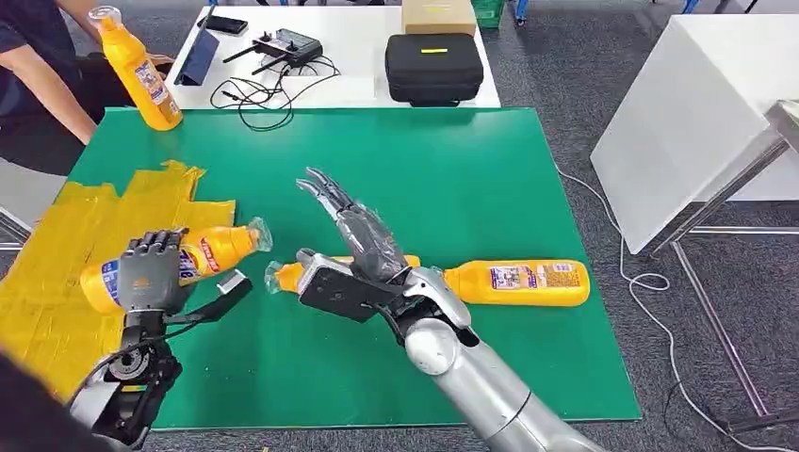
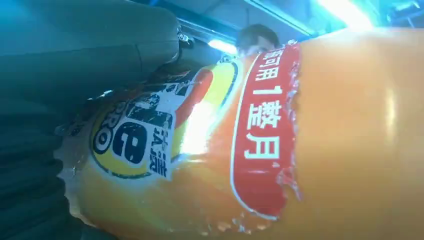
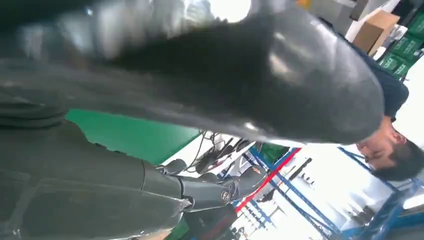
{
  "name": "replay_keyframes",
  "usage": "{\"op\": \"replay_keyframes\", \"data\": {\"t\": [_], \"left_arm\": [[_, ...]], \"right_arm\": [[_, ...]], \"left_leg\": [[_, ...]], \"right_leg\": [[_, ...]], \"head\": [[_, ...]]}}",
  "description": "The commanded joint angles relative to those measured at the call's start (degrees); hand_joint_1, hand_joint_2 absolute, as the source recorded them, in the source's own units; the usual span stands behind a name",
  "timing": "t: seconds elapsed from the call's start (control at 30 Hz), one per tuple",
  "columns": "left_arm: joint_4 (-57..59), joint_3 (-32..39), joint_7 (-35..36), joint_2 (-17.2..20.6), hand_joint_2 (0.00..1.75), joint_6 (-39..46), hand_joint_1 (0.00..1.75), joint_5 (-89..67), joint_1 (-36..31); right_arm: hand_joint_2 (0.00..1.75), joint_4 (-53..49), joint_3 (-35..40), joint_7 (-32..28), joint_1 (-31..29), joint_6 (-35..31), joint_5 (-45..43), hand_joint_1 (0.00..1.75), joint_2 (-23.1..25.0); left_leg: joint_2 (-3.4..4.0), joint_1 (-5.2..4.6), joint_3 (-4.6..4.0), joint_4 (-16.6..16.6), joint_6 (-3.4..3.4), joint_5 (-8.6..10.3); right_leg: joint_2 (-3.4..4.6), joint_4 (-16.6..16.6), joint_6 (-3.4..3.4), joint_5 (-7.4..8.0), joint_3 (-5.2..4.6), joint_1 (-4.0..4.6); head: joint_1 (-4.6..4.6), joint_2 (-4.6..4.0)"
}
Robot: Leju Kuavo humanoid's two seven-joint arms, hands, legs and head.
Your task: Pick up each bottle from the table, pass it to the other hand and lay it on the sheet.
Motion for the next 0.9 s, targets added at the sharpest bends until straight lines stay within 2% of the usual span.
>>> {"op": "replay_keyframes", "data": {"t": [0.03,0.17,0.37,0.4,0.6,0.8,0.83,0.9], "left_arm": [[15.73,-3.28,-2.32,-1.47,1.75,-0.06,1.75,0.67,-5.15],[22.47,-4.35,0.47,-2.84,1.75,-1.78,1.75,1.54,-6.98],[22.58,-2.66,0.88,-2.43,1.75,-3.60,1.75,3.33,-7.02],[22.50,-2.05,1.91,-2.25,1.75,-3.76,1.75,3.80,-7.06],[22.24,5.82,3.66,0.49,1.75,-5.03,1.75,11.13,-9.05],[22.61,7.78,4.83,1.11,1.75,-5.51,1.75,12.42,-9.24],[22.79,7.48,5.94,0.90,1.75,-6.25,0.00,11.90,-9.35],[22.84,7.67,6.92,0.39,1.75,-7.68,0.00,12.01,-9.60]], "right_arm": [[0.00,4.72,1.04,0.11,-2.97,0.72,0.54,0.00,-1.17],[0.00,5.41,1.64,0.24,-3.65,1.25,0.46,0.00,-0.62],[0.00,4.96,2.22,0.29,-3.54,1.66,0.42,0.00,-0.95],[0.00,4.65,2.23,0.60,-3.39,1.70,0.31,0.00,-1.12],[0.00,3.19,1.73,1.59,-1.51,1.38,0.46,0.00,-1.72],[0.00,3.21,1.83,1.96,-1.44,1.36,0.96,0.00,-1.50],[0.00,3.13,1.78,2.25,-1.43,1.25,1.08,0.00,-1.56],[0.00,2.99,1.74,2.55,-1.31,1.33,1.17,0.00,-1.85]], "left_leg": [[-0.11,-0.01,0.32,-0.10,0.01,-0.05],[-0.15,-0.02,0.45,-0.10,0.03,-0.08],[-0.02,-0.01,0.25,-0.07,0.03,-0.06],[-0.04,-0.01,0.49,-0.09,0.03,-0.14],[-0.04,0.04,0.23,-0.05,-0.01,-0.02],[0.40,0.05,0.63,-0.12,-0.06,-0.14],[0.42,0.03,0.49,-0.09,-0.06,-0.08],[0.36,0.04,0.68,-0.12,-0.05,-0.13]], "right_leg": [[-0.20,-0.05,0.02,-0.11,0.34,0.01],[-0.28,-0.04,0.05,-0.15,0.45,0.03],[-0.10,-0.02,0.04,-0.08,0.25,0.01],[-0.16,-0.03,0.05,-0.17,0.48,0.02],[-0.06,-0.03,0.00,-0.01,0.26,0.05],[0.28,0.04,-0.04,-0.08,0.44,0.05],[0.35,0.08,-0.04,-0.02,0.29,0.03],[0.25,0.12,-0.03,-0.10,0.45,0.05]], "head": [[0.00,0.00],[0.00,0.00],[0.00,0.00],[0.00,0.00],[0.02,0.00],[-0.02,0.00],[0.00,0.00],[0.00,0.00]]}}
